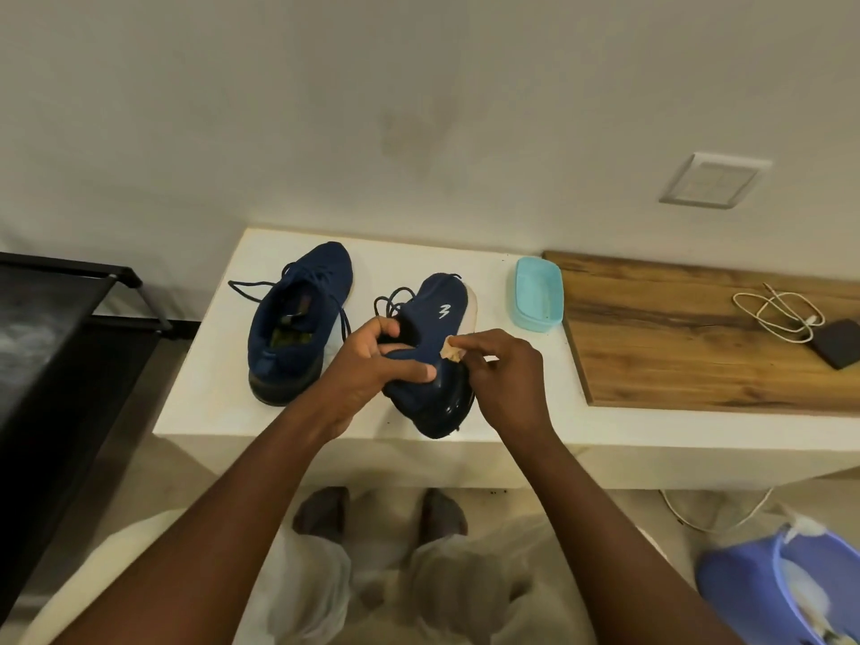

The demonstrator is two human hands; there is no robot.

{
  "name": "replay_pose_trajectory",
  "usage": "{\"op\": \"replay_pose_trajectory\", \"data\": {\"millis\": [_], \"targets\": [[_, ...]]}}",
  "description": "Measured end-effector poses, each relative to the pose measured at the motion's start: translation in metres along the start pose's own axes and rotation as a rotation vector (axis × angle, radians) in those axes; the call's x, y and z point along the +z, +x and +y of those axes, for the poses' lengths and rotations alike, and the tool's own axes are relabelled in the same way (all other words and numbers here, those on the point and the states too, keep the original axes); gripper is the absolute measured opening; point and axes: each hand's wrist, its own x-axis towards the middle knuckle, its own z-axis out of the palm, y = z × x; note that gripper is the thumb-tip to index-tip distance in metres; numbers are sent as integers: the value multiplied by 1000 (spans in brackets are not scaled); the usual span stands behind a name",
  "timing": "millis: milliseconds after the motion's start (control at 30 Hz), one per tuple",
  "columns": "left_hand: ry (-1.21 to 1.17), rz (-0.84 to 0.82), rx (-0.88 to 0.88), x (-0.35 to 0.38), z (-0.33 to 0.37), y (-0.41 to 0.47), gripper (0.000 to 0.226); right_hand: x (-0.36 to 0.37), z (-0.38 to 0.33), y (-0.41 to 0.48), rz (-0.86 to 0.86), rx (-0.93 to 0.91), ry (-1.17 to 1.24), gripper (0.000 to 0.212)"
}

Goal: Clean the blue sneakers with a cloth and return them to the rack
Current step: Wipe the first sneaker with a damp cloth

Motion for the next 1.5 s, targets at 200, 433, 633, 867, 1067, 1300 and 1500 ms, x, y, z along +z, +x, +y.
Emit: {"op": "replay_pose_trajectory", "data": {"millis": [200, 433, 633, 867, 1067, 1300, 1500], "targets": [[127, -101, -202, -11, -15, 9, 70, 23, 28, 36, 51, 82, -8, 26], [160, 0, -243, -10, -13, 26, 60, 45, 25, 72, 96, -22, 7, 33], [66, 235, -199, -5, -12, 40, 53, 28, 14, 80, 115, 187, 396, 22], [88, 195, -289, -13, -7, 45, 50, -1, 21, 78, -135, 621, 1119, 21], [216, 172, -337, -29, -8, 41, 64, 1, 26, 79, -92, 473, 939, 17], [227, 250, -238, -31, -3, 44, 67, 1, 25, 73, -149, 508, 811, 20], [232, 246, -238, -30, -4, 46, 73, 3, 14, 72, -86, 516, 778, 26]]}}
